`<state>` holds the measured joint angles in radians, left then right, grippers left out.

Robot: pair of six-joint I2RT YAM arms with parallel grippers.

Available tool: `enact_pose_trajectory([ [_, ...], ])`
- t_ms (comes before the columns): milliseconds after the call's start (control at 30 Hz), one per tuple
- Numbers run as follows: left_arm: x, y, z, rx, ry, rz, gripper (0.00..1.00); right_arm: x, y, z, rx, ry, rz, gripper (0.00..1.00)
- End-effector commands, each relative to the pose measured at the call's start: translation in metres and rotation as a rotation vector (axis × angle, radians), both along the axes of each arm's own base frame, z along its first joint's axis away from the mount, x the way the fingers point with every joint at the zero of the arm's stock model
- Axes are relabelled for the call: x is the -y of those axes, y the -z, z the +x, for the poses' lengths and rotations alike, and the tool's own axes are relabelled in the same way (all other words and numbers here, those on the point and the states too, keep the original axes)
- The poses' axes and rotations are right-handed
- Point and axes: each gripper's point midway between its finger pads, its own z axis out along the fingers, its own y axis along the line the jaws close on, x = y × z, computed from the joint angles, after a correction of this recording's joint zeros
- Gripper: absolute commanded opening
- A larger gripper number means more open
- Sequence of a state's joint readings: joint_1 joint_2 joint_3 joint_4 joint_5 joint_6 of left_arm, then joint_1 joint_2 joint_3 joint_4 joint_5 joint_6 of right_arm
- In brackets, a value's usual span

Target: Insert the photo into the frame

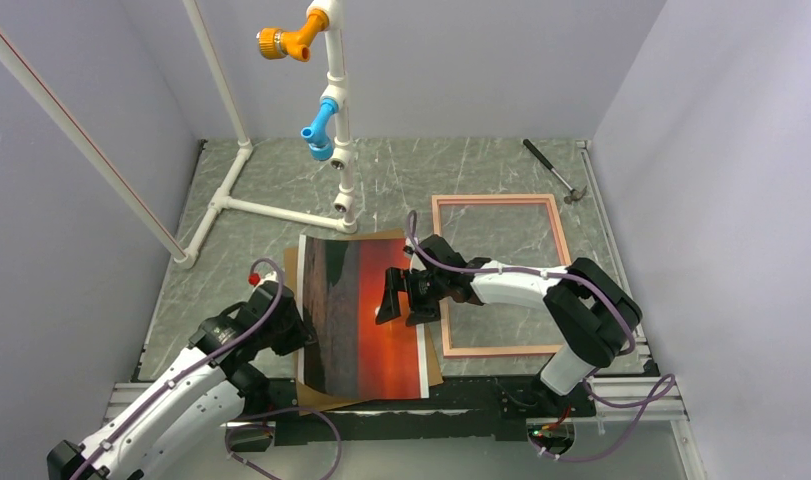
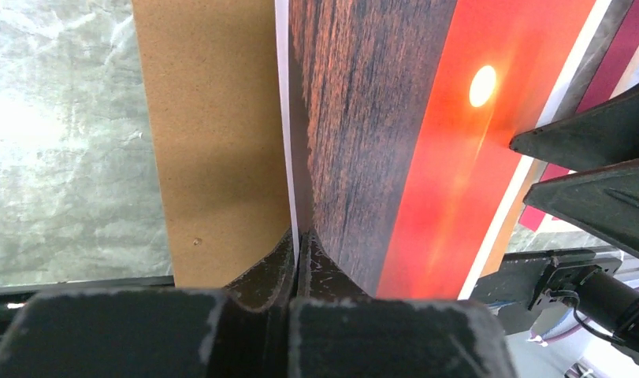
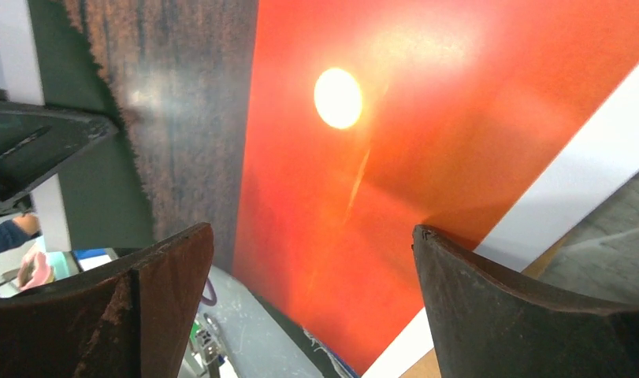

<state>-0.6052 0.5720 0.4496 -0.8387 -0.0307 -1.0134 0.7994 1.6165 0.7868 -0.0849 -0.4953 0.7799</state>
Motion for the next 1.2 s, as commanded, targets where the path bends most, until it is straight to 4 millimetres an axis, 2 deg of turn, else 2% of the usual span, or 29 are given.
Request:
enact_pose_trajectory([
  [0,-0.010,-0.031,0.009,0.059,-0.021,0.052,0.00,0.009,-0.012,0.010,0.081,0.020,-0.061,1.00],
  [267,-0.044,-0.107,0.010,0.147,-0.019,0.202,0.00,0.019,-0.070,0.028,0.229,0.088,-0.024,1.00],
  [400,-0.037,-0.154,0.017,0.228,0.043,0.185,0.00,0.026,-0.094,0.034,0.261,0.119,0.019,1.00],
  [467,-0.030,-0.170,0.019,0.234,0.104,0.183,0.00,0.032,-0.103,0.037,0.269,0.137,0.039,1.00],
  [600,-0.016,-0.185,0.020,0.201,0.202,0.221,0.00,0.048,-0.122,0.041,0.274,0.175,0.103,1.00],
  [667,-0.003,-0.189,0.020,0.201,0.246,0.232,0.00,0.056,-0.132,0.042,0.275,0.195,0.149,1.00],
  [867,0.068,-0.191,0.017,0.184,0.380,0.214,0.00,0.085,-0.157,0.043,0.284,0.245,0.239,1.00],
  [1033,0.123,-0.184,0.015,0.190,0.448,0.196,0.00,0.102,-0.161,0.040,0.273,0.268,0.248,1.00],
  [1167,0.152,-0.181,0.014,0.197,0.481,0.239,0.00,0.112,-0.166,0.036,0.254,0.279,0.291,1.00],
])
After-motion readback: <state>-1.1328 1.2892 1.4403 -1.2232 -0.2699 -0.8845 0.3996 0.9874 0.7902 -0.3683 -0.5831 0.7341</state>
